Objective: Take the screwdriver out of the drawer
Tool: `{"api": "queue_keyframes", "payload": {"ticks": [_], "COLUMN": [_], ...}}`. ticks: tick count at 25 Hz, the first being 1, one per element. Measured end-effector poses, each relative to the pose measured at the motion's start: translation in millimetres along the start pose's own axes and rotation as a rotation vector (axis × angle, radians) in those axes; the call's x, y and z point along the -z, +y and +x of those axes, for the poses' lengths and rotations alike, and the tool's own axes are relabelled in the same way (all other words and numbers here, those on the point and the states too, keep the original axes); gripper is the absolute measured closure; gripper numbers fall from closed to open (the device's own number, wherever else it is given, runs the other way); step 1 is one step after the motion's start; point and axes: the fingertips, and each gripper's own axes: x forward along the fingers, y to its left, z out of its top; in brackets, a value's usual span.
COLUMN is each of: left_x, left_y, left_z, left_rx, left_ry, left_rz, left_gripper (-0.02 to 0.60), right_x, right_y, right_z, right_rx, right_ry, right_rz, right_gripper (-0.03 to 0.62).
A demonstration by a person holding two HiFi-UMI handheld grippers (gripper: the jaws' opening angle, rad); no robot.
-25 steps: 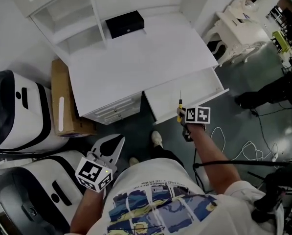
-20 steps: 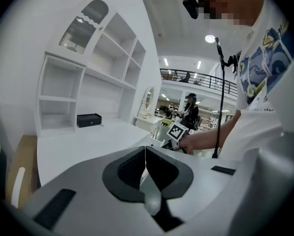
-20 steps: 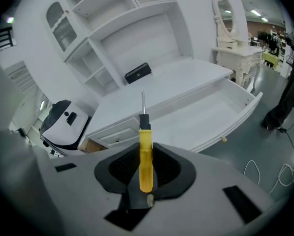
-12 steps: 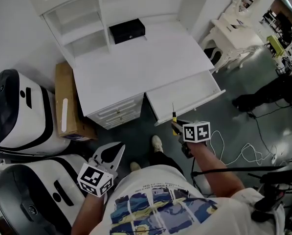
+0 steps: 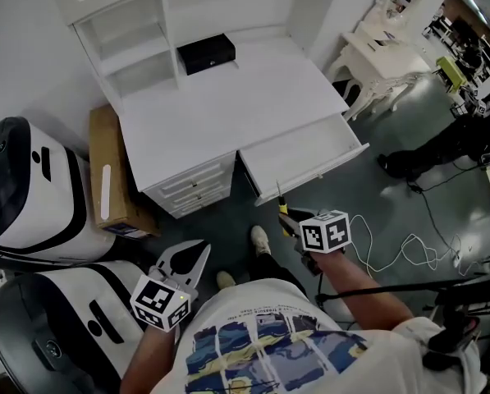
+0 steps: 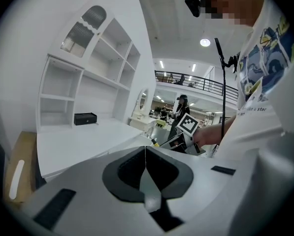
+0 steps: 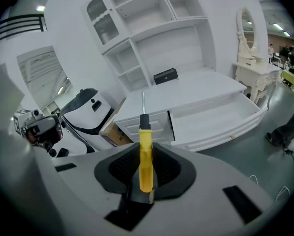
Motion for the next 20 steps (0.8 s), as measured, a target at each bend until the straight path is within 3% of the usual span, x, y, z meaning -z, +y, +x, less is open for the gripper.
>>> {"api": "queue_keyframes", "payload": {"ticks": [20], "left_x": [15], "left_y": [-13], "left_z": [-20], "left_rx": [0.006], "left_ry": [-0.012], "left_rz": [-0.004], "left_gripper": [0.568], "right_x": [20], "right_y": [41], "right_z": [-15], "right_rx": [-0.054], "right_ry": [-0.021], "right_rz": [-0.053], "right_gripper": [0.496]}}
